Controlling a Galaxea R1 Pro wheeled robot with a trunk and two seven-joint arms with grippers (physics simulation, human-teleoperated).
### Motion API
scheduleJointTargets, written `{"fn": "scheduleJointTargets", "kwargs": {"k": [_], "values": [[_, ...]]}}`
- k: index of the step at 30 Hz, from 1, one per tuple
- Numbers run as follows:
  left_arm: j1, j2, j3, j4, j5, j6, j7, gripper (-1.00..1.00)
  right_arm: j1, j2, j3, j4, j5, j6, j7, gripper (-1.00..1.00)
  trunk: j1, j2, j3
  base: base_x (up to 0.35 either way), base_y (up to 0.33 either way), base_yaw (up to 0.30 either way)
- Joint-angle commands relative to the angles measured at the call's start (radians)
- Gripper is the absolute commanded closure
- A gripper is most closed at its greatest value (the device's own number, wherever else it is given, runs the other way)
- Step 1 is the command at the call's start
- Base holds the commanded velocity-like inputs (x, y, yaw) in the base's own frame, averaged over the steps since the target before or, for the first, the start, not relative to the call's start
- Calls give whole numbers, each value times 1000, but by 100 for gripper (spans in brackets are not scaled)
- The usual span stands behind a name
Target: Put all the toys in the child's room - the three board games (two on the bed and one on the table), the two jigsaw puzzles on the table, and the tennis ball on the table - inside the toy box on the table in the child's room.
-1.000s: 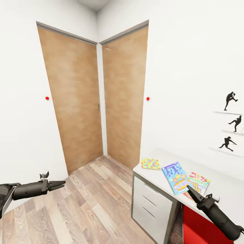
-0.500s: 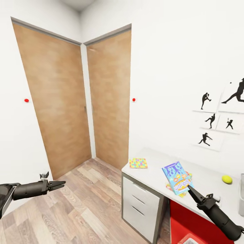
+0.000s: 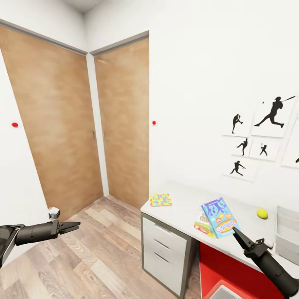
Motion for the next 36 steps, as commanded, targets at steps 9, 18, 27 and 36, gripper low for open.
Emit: {"fn": "scheduleJointTargets", "kwargs": {"k": [9, 18, 27, 36], "values": [[0, 0, 1, 0, -2, 9, -5, -100, -1, 0, -35, 5, -4, 11, 2, 100, 0, -1, -9, 0, 0, -203], [0, 0, 2, 0, -2, 9, -5, -100, -1, -1, -37, 24, -4, 11, 1, 100, 0, -1, -19, 0, 0, -216], [0, 0, 2, 0, -3, 9, -5, -100, -1, -12, -69, 35, -4, 20, -1, 100, 0, -1, -24, 0, 0, -125], [0, 0, 1, 0, -2, 9, -5, -100, -1, -13, -87, 38, -4, 62, -2, 100, 0, -1, -28, 0, 0, -235]]}}
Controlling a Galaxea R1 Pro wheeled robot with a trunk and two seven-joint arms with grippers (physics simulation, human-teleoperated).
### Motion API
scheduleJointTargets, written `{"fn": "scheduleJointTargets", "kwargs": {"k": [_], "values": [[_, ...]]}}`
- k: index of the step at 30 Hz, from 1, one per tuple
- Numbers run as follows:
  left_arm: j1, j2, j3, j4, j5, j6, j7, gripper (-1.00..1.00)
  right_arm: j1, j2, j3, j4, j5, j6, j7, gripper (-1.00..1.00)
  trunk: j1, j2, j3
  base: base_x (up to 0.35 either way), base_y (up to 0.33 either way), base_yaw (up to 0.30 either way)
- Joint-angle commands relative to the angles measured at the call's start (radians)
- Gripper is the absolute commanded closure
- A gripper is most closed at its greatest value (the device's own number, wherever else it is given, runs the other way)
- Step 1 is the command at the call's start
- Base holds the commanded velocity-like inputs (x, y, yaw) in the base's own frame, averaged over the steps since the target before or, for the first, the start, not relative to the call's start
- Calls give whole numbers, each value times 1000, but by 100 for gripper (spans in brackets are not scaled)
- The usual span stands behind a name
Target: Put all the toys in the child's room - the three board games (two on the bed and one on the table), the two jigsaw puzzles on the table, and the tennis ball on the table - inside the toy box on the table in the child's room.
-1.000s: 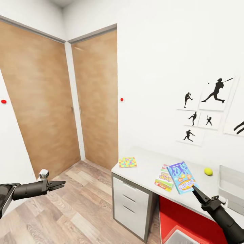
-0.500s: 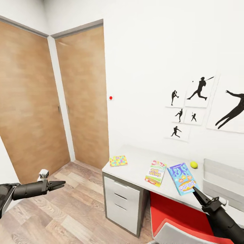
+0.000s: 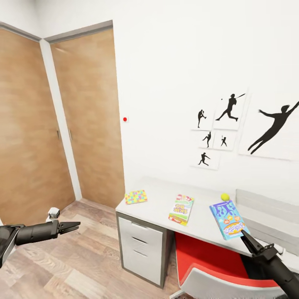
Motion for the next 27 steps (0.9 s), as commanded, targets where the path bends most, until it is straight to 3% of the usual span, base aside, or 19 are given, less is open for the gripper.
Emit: {"fn": "scheduleJointTargets", "kwargs": {"k": [1, 17, 27], "values": [[0, 0, 0, 0, -2, 11, -5, -100, -1, 0, -1, 1, -3, 9, 1, 100, 0, -1, -1, 0, 0, -254], [1, 0, 2, 0, -3, 4, -5, -100, -1, -1, -8, 18, -1, 8, 1, 100, 0, -1, -9, 6, 0, -256], [1, -1, 2, 0, -3, 2, -5, -100, -1, 3, -22, 24, 0, -9, 2, 100, 0, -1, -11, 278, 0, -105]]}}
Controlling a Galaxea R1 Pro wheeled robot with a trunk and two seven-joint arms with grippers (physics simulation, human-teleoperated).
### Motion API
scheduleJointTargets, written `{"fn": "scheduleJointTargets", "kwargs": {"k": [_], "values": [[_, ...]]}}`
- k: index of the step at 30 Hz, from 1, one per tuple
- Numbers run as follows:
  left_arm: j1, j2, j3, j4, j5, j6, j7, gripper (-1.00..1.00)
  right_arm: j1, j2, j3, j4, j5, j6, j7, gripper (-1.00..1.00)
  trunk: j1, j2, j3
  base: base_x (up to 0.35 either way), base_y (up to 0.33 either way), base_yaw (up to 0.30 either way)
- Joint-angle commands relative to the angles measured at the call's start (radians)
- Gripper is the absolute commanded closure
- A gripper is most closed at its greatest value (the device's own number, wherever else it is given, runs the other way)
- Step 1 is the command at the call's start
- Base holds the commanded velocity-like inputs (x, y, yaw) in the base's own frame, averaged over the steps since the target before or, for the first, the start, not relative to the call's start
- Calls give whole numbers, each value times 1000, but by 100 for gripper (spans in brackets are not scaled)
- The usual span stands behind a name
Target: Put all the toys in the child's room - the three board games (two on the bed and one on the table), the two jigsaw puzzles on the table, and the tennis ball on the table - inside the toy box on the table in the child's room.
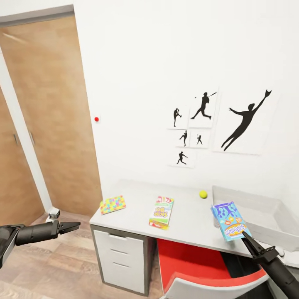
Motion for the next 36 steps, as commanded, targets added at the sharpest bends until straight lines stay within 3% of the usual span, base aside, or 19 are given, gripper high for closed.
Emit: {"fn": "scheduleJointTargets", "kwargs": {"k": [1, 11, 26, 36], "values": [[0, 0, 1, 0, -2, 11, -5, -100, -1, 0, -7, 0, -2, 9, 2, 100, 1, -1, 0, 329, 0, -5], [0, 0, 1, 0, -2, 10, -5, -100, -1, -1, -19, 0, 2, 16, -2, 100, 1, -1, 1, 316, 0, -48], [0, 0, 1, 0, -2, 10, -5, -100, -1, -2, -24, 38, 2, 19, 0, 100, 1, -1, 5, 42, 0, -268], [0, 0, 1, 0, -2, 10, -5, -100, -1, -2, -24, 38, 2, 18, 1, 100, 1, -1, 5, 280, 0, -279]]}}
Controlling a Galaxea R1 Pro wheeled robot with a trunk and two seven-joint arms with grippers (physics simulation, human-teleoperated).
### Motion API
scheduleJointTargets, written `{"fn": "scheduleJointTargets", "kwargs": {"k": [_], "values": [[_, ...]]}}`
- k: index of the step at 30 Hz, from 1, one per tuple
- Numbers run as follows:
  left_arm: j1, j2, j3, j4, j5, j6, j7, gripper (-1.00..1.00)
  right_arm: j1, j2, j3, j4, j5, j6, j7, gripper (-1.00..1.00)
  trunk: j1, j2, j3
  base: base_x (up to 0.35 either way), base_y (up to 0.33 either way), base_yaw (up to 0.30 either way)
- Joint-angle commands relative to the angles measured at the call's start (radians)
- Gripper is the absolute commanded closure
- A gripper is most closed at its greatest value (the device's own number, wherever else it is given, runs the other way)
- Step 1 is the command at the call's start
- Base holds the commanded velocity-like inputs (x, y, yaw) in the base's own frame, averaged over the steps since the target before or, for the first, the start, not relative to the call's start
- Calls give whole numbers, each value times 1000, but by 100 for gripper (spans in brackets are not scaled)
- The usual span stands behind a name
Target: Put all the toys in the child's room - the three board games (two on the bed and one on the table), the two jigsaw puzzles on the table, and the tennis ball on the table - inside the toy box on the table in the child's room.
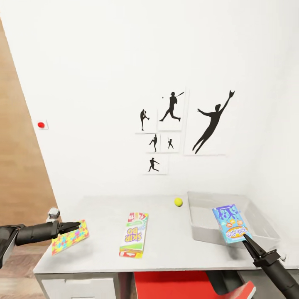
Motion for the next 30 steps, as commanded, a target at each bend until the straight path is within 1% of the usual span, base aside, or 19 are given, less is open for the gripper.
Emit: {"fn": "scheduleJointTargets", "kwargs": {"k": [1, 4, 9, 17, 22, 30], "values": [[0, 0, 1, 0, -2, 11, -5, -100, -1, 0, -1, 0, -4, 9, 2, 100, 1, -1, 0, 329, 0, -279], [0, 0, 1, 0, -2, 11, -5, -100, -1, 0, -1, 0, -4, 10, 0, 100, 1, -1, 0, 229, 0, -156], [0, 0, 1, 0, -2, 11, -5, -100, -1, 0, -1, 0, -2, 11, -2, 100, 1, -1, -2, 52, 0, -31], [0, 0, 1, 0, -2, 11, -5, -100, -1, 0, -7, 7, -2, 12, -26, 100, 1, -1, -14, 14, 0, -2], [0, 0, 1, 0, -2, 11, -5, -100, -1, 0, -9, 8, -2, 12, -29, 100, 1, -1, -22, 167, 0, -37], [0, 0, 1, 0, -2, 11, -5, -100, -1, 0, -9, 8, -2, 12, -29, 100, 1, -1, -36, 23, 0, -72]]}}
